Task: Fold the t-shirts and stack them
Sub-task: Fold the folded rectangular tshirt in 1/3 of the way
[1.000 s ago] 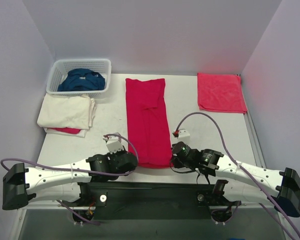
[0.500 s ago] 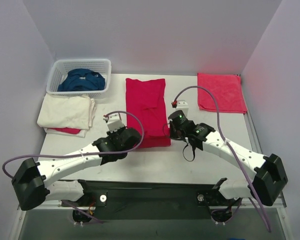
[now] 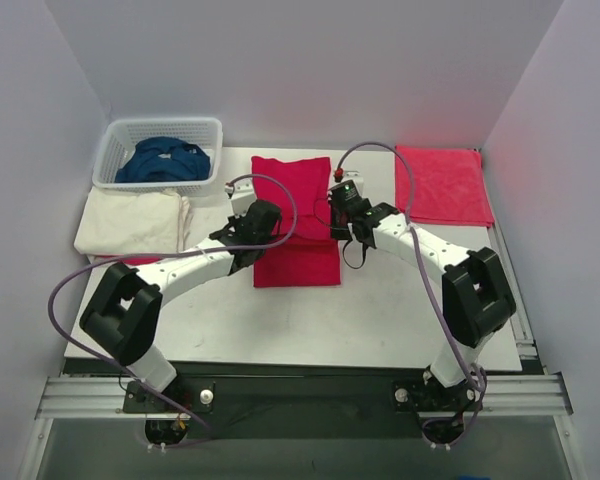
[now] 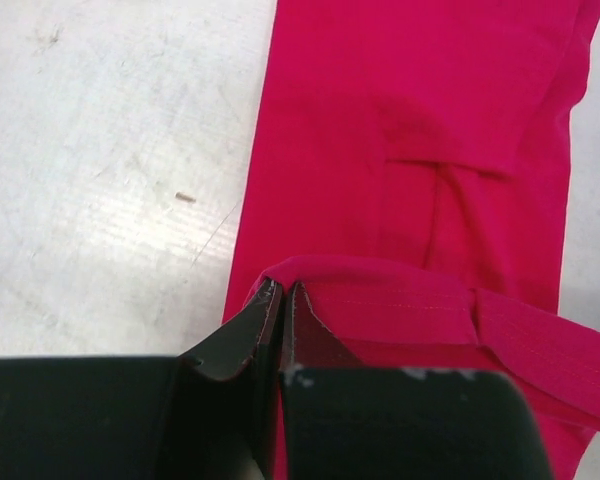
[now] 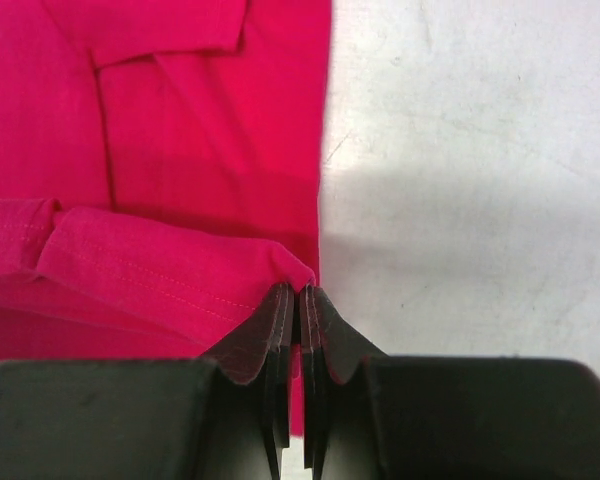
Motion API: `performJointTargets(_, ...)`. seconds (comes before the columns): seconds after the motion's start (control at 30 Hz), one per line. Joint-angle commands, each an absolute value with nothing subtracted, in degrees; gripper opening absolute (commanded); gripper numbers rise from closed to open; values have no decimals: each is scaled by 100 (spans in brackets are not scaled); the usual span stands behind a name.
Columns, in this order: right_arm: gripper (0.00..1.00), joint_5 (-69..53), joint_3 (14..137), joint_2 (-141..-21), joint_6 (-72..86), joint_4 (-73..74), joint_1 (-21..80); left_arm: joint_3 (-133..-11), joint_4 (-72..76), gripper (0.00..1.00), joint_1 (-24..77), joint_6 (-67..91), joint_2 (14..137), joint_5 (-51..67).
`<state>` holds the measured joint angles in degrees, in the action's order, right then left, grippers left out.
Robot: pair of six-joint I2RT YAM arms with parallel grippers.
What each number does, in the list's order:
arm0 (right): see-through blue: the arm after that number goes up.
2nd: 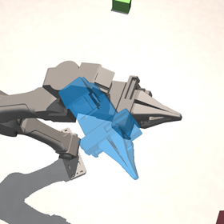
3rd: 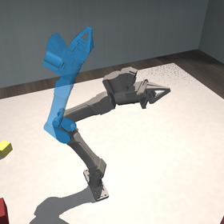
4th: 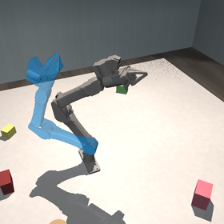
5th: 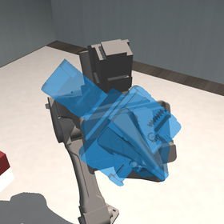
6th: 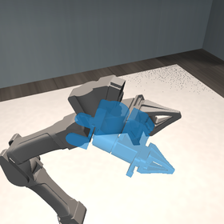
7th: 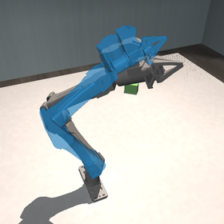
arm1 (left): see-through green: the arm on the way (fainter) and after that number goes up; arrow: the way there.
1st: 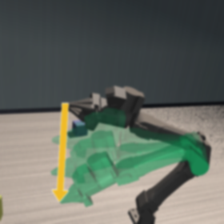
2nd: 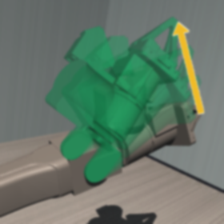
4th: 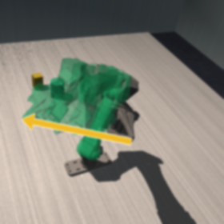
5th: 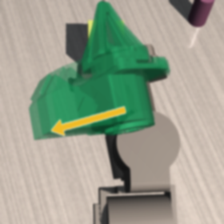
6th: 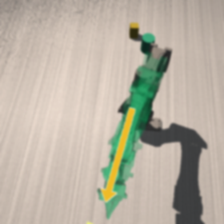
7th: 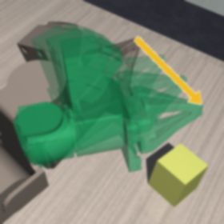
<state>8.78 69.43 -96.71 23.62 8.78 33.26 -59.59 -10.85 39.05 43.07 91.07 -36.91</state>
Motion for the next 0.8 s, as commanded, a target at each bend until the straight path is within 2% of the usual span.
performJointTargets(0.0, 0, 721, 7496, -10062, 2189, 826, 3121, -6521, -607, 0, 3639, 3929, 9438, -3332)
performJointTargets(0.33, 1, 194, 8813, -11240, 2153, 1124, 2655, -7391, -852, 1, 3138, 3867, 10484, -2892)
performJointTargets(0.37, 7, 185, 8946, -11328, 2136, 1221, 2637, -7409, -835, 9, 3112, 3885, 10520, -2831)
performJointTargets(0.4, 11, 158, 9043, -11460, 2144, 1248, 2602, -7409, -809, 21, 3094, 3885, 10555, -2839)
performJointTargets(0.43, 21, 132, 9244, -11522, 2118, 1248, 2567, -7418, -704, 35, 3059, 3876, 10590, -2874)
performJointTargets(0.57, 27, 97, 9815, -11724, 2100, 1327, 2286, -7409, -98, 56, 2909, 3727, 10600, -2918)
performJointTargets(0.77, 28, 88, 10275, -11690, 2083, 1555, 2048, -7286, 571, 60, 2874, 3349, 10179, -3041)
